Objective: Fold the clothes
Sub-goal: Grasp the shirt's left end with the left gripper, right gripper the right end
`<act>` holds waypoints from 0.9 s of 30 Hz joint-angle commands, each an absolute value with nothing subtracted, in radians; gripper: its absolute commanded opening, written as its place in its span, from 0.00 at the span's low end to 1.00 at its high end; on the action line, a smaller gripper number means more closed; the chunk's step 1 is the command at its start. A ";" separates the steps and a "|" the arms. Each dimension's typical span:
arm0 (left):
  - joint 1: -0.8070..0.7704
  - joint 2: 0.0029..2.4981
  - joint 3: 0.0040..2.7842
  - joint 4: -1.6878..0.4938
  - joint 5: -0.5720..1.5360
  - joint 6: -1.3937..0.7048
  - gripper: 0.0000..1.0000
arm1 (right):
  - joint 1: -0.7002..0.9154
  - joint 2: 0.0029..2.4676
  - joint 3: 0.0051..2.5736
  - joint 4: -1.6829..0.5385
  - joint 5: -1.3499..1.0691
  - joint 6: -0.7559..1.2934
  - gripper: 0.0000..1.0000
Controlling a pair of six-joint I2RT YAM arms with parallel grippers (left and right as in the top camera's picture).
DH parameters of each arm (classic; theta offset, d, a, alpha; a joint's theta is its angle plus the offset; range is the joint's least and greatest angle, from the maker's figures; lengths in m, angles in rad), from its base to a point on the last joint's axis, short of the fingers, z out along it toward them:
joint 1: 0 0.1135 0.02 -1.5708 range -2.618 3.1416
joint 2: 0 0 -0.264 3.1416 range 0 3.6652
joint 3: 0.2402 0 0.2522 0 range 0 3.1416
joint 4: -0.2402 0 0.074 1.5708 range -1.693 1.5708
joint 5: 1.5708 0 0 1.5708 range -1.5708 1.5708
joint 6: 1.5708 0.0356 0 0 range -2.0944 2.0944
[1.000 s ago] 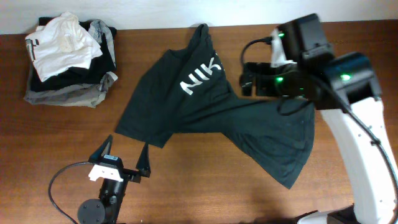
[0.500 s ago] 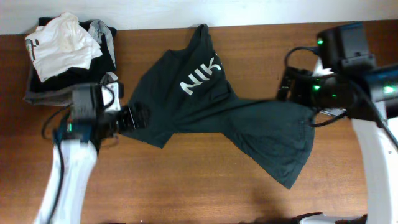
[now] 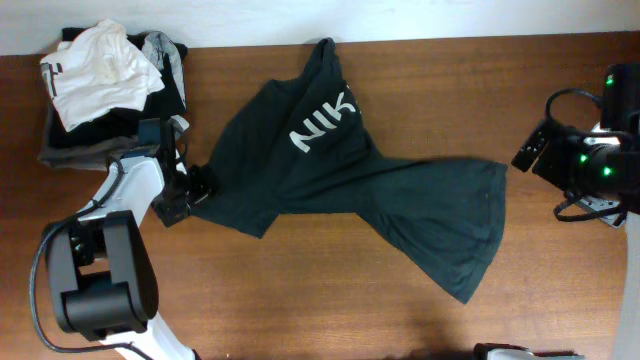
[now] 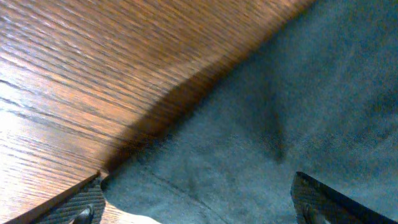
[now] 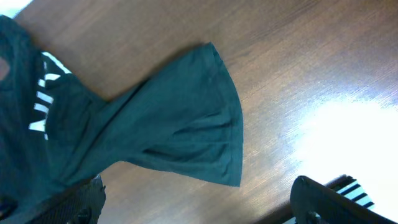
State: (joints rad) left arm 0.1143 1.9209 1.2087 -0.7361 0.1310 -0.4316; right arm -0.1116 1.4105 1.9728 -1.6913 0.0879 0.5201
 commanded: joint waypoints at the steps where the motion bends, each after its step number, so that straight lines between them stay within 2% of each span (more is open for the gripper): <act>1: 0.116 1.994 1.211 -0.714 0.038 -0.440 0.76 | -0.165 1.404 1.883 -1.699 0.117 0.510 0.99; 2: 0.116 1.998 1.211 -0.701 0.028 -0.431 0.53 | -0.215 1.404 1.849 -1.696 0.117 0.509 0.99; 4: 0.116 1.999 1.212 -0.691 0.026 -0.429 0.34 | -0.295 1.405 1.799 -1.673 0.099 0.469 0.99; 5: 0.115 1.999 1.212 -0.691 0.018 -0.429 0.28 | -0.343 1.405 1.757 -1.646 0.065 0.423 0.99; 6: 0.112 1.999 1.212 -0.691 0.012 -0.428 0.17 | -0.392 1.407 1.702 -1.608 -0.007 0.356 0.99; 7: 0.111 1.999 1.212 -0.689 -0.001 -0.429 0.01 | -0.439 1.409 1.620 -1.542 -0.128 0.249 0.99; 10: 0.109 1.999 1.212 -0.687 -0.001 -0.429 0.01 | -0.487 1.427 1.417 -1.402 -0.268 0.205 0.99; 14: 0.110 1.999 1.212 -0.684 -0.001 -0.429 0.01 | -0.460 1.459 1.211 -1.255 -0.402 0.172 0.98; 15: 0.109 1.999 1.212 -0.683 0.002 -0.430 0.01 | -0.452 1.464 1.177 -1.220 -0.405 0.173 0.88; 16: 0.109 1.999 1.212 -0.683 0.004 -0.430 0.01 | -0.445 1.473 1.132 -1.169 -0.408 0.193 0.83; 17: 0.109 1.999 1.212 -0.683 0.005 -0.430 0.01 | -0.444 1.484 1.087 -1.110 -0.422 0.224 0.83; 21: 0.110 1.999 1.212 -0.681 0.041 -0.429 0.01 | -0.439 1.555 1.041 -0.958 -0.557 0.250 0.83; 25: 0.105 1.999 1.212 -0.681 0.049 -0.429 0.01 | -0.410 1.673 1.042 -0.835 -0.533 0.187 0.84; 27: 0.105 1.999 1.212 -0.681 0.049 -0.429 0.01 | -0.406 1.727 1.042 -0.830 -0.436 0.205 0.84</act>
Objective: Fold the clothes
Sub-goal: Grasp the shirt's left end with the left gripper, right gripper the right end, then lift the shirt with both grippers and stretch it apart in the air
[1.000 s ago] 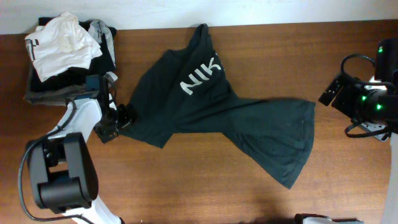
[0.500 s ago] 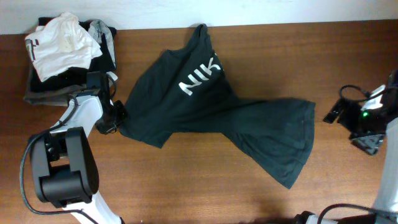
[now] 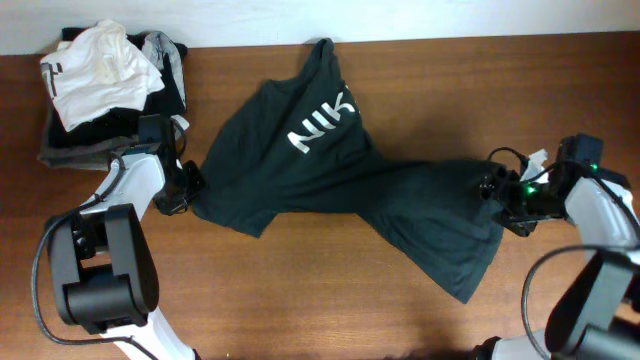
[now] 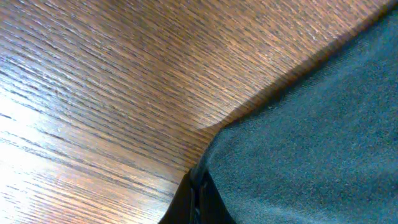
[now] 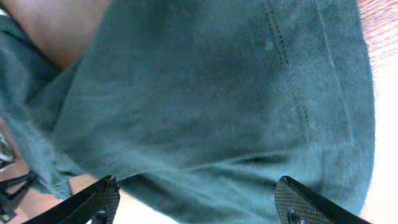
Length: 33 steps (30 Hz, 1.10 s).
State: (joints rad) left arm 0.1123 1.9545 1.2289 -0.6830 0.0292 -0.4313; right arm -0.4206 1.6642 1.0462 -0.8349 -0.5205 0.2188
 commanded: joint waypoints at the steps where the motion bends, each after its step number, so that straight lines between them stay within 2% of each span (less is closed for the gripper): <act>1: 0.105 1.999 1.212 -0.681 0.049 -0.429 0.01 | -0.406 1.754 1.042 -0.830 -0.368 0.223 0.83; 4: 0.105 1.999 1.212 -0.681 0.049 -0.429 0.01 | -0.406 1.789 1.042 -0.836 -0.240 0.225 0.84; 10: 0.105 1.999 1.212 -0.673 0.064 -0.429 0.01 | -0.406 1.789 1.042 -0.797 -0.231 0.225 0.83; 16: 0.105 1.999 1.212 -0.672 0.064 -0.429 0.01 | -0.406 1.790 1.033 -0.780 -0.227 0.224 0.73; 18: 0.105 1.999 1.212 -0.673 0.064 -0.429 0.01 | -0.406 1.792 1.014 -0.762 -0.223 0.224 0.61; 21: 0.105 1.999 1.212 -0.672 0.064 -0.429 0.01 | -0.406 1.792 1.013 -0.746 -0.224 0.225 0.51; 25: 0.105 1.999 1.212 -0.672 0.064 -0.429 0.01 | -0.406 1.792 1.013 -0.741 -0.223 0.225 0.29; 28: 0.105 1.999 1.212 -0.670 0.064 -0.429 0.01 | -0.406 1.792 1.013 -0.741 -0.223 0.225 0.23; 30: 0.105 1.999 1.212 -0.670 0.064 -0.429 0.01 | -0.406 1.792 1.013 -0.739 -0.223 0.225 0.16; 32: 0.105 1.999 1.212 -0.670 0.064 -0.429 0.01 | -0.406 1.792 1.015 -0.740 -0.223 0.225 0.05; 33: 0.105 1.999 1.212 -0.669 0.064 -0.429 0.01 | -0.406 1.790 1.022 -0.746 -0.223 0.226 0.04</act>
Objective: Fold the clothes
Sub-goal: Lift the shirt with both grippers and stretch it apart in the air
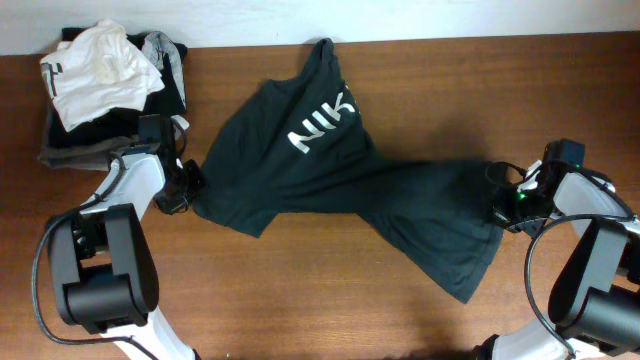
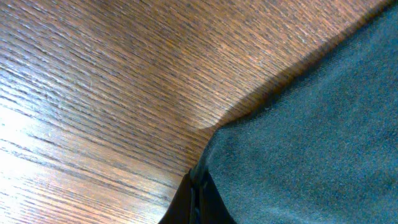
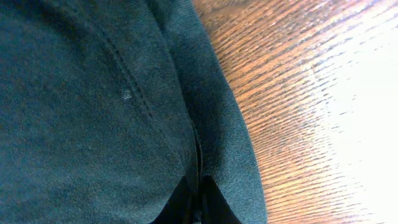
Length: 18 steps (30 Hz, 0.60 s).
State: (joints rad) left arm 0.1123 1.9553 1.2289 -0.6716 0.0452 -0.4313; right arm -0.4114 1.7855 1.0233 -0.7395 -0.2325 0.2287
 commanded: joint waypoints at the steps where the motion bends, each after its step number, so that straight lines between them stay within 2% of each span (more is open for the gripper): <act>1: 0.105 1.999 1.212 -0.670 0.065 -0.429 0.01 | -0.406 1.789 1.034 -0.760 -0.224 0.228 0.04; 7: 0.105 1.862 1.224 -0.701 0.097 -0.348 0.01 | -0.406 1.626 1.125 -0.860 -0.224 0.271 0.04; 11: 0.105 1.489 1.224 -0.716 0.097 -0.343 0.01 | -0.406 1.339 1.130 -0.919 -0.228 0.271 0.04; 14: 0.105 1.303 1.224 -0.726 0.097 -0.344 0.01 | -0.406 1.189 1.130 -0.943 -0.243 0.271 0.04; 18: 0.105 1.032 1.247 -0.727 0.102 -0.352 0.01 | -0.406 1.015 1.188 -0.947 -0.364 0.301 0.04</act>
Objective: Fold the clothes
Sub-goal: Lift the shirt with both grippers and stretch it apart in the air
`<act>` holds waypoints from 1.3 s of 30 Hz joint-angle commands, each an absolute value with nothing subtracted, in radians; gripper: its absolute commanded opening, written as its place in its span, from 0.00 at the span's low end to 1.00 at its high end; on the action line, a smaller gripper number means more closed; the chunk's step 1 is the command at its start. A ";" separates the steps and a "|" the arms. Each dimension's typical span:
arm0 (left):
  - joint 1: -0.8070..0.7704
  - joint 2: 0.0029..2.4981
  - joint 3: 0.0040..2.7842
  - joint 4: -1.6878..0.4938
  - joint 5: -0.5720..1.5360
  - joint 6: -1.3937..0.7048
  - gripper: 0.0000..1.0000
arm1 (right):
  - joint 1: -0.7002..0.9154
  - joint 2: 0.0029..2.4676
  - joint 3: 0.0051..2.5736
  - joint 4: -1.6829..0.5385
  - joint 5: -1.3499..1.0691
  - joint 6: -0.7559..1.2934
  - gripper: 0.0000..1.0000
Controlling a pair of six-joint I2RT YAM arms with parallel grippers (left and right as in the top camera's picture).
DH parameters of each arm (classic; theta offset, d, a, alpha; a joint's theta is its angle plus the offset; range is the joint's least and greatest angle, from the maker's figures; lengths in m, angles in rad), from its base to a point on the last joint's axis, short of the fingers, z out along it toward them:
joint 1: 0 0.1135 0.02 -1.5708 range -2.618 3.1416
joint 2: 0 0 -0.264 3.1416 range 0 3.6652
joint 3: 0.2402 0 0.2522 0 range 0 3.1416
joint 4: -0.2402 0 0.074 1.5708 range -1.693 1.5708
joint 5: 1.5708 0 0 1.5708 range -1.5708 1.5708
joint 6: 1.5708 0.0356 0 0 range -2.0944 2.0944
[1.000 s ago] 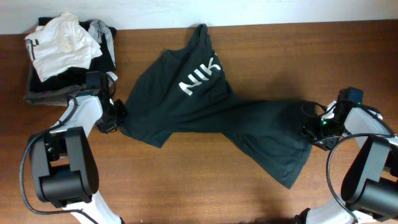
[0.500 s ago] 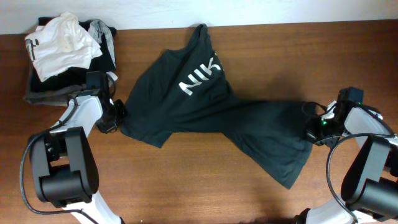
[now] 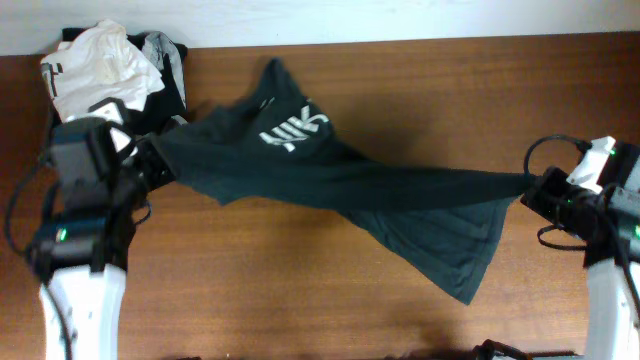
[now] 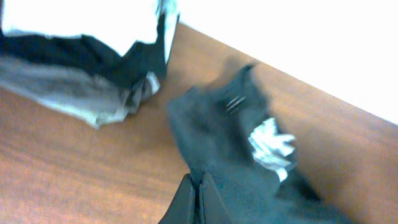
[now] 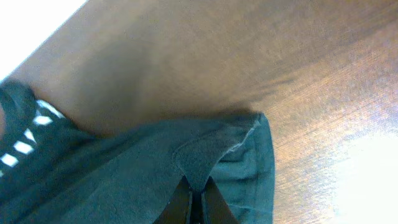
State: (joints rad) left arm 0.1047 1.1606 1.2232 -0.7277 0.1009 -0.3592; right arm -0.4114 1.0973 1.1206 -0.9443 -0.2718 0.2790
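A dark green T-shirt (image 3: 330,185) with white lettering hangs stretched between my two grippers above the wooden table, its lower part sagging onto the wood at the right. My left gripper (image 3: 150,150) is shut on the shirt's left edge; in the left wrist view the gripper (image 4: 198,190) pinches the cloth (image 4: 236,143). My right gripper (image 3: 535,187) is shut on the shirt's right corner, where the gripper (image 5: 198,202) holds a fold of the fabric (image 5: 155,174).
A pile of other clothes (image 3: 105,75), white, grey and black, lies at the table's back left corner, right behind my left arm. The wooden table (image 3: 300,300) shows bare wood in front of the shirt. A white wall borders the far edge.
Both grippers, then low at the table on the shirt's left edge and right corner, are now raised and further apart, with the shirt pulled taut between them and shifted left.
The shirt lay crumpled on the table, my left gripper open at its left edge and my right arm off to the right. Then the left was shut on the edge and the right open over the corner. Then both were shut. Now the shirt hangs stretched.
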 commanded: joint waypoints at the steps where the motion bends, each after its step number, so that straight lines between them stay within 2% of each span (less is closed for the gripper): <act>1: 0.105 0.965 1.269 -0.727 0.109 -0.355 0.01 | -0.406 0.990 1.224 -0.950 -0.405 0.301 0.04; 5: 0.105 0.826 1.444 -0.738 0.109 -0.374 0.01 | -0.406 0.963 1.525 -1.079 -0.441 0.308 0.04; 12: 0.105 0.825 1.661 -0.802 0.108 -0.373 0.01 | -0.406 1.006 1.987 -1.224 -0.388 0.309 0.04; 16: 0.105 0.825 1.736 -0.805 0.070 -0.373 0.01 | -0.406 1.016 2.112 -1.273 -0.388 0.313 0.04; 21: 0.105 0.825 2.011 -0.933 -0.008 -0.366 0.01 | -0.406 1.021 2.236 -1.269 -0.387 0.384 0.04; 25: 0.105 0.875 2.053 -0.926 -0.004 -0.366 0.01 | -0.406 1.109 2.333 -1.268 -0.377 0.414 0.04; 28: 0.105 1.077 2.053 -0.924 0.090 -0.370 0.01 | -0.406 1.248 2.338 -1.269 -0.362 0.413 0.04; 31: 0.105 1.415 2.053 -0.896 0.169 -0.381 0.01 | -0.406 1.474 2.337 -1.280 -0.323 0.413 0.04; 35: 0.067 1.845 2.053 -0.713 0.188 -0.381 0.01 | -0.406 1.773 2.337 -1.252 -0.312 0.412 0.04; 39: 0.005 2.151 2.053 -0.496 0.187 -0.381 0.01 | -0.392 1.986 2.337 -1.131 -0.301 0.398 0.04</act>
State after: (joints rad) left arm 0.0402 2.0563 2.0396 -0.6025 0.1799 -0.3717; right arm -0.4057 1.9251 2.3249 -1.1946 -0.3374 0.4110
